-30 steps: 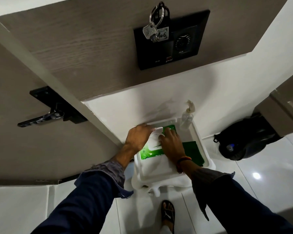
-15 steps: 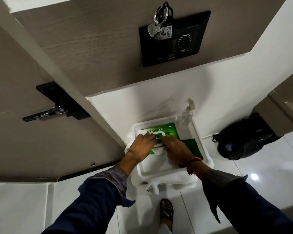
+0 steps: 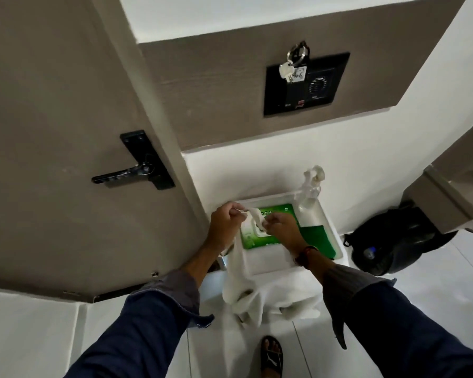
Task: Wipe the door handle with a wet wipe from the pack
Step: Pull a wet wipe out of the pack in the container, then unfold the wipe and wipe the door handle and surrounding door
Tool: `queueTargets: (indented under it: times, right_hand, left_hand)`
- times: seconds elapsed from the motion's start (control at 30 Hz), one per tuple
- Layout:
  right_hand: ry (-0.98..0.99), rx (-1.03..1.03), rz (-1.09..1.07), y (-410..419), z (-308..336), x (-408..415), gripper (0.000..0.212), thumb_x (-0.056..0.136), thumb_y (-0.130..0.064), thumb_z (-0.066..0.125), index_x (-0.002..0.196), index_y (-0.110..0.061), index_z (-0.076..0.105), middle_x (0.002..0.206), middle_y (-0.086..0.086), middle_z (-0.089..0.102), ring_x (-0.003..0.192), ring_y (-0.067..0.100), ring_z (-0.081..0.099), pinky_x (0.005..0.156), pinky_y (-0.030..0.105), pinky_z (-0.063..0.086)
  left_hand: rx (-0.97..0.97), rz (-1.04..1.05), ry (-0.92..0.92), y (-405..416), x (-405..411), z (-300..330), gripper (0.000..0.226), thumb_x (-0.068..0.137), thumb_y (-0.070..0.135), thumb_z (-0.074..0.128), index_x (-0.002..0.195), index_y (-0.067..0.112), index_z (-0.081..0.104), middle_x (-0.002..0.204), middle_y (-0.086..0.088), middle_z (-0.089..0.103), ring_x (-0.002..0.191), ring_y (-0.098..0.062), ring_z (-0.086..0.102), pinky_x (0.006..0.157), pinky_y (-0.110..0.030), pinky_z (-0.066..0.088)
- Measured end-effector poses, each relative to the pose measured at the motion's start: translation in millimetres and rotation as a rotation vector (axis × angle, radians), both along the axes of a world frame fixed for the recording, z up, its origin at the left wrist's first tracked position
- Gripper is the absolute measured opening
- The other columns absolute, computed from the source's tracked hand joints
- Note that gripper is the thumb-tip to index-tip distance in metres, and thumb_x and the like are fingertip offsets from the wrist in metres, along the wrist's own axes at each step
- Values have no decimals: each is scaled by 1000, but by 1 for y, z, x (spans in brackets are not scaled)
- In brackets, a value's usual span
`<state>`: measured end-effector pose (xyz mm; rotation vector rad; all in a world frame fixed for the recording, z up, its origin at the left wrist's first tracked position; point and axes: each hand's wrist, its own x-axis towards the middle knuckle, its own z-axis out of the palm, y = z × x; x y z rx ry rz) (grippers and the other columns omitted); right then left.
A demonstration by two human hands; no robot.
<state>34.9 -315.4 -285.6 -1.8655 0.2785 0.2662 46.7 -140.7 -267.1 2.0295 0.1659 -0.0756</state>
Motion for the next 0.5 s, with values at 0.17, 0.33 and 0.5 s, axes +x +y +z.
queueTargets:
  times: [0.17, 0.33, 0.5]
  right_hand:
    - [4, 160, 16, 43, 34, -18, 17, 96, 10, 57, 84, -1, 63, 87, 19, 63, 82, 30, 68, 71, 35, 57]
    - [-136, 106, 155, 94, 75, -42, 30, 93, 14, 46, 76, -10, 53, 76, 11, 45, 78, 22, 49, 75, 48, 51]
    - [-152, 124, 217, 133, 98, -55, 59, 90, 19, 37, 60, -28, 58, 60, -10, 53, 63, 17, 55, 75, 42, 51]
  left_hand:
    - [-122, -52, -86, 26, -20, 33, 17, 85, 16, 78, 87, 3, 69, 74, -2, 69, 63, -8, 61, 58, -19, 49]
    - [-183, -18, -162, 68, -46, 71, 20, 87, 16, 78, 86, -2, 72, 74, -7, 69, 64, -10, 58, 62, -24, 49]
    - [-224, 30, -235, 106, -69, 99, 15, 91, 3, 72, 93, -12, 69, 79, -14, 68, 61, -8, 58, 58, -17, 49]
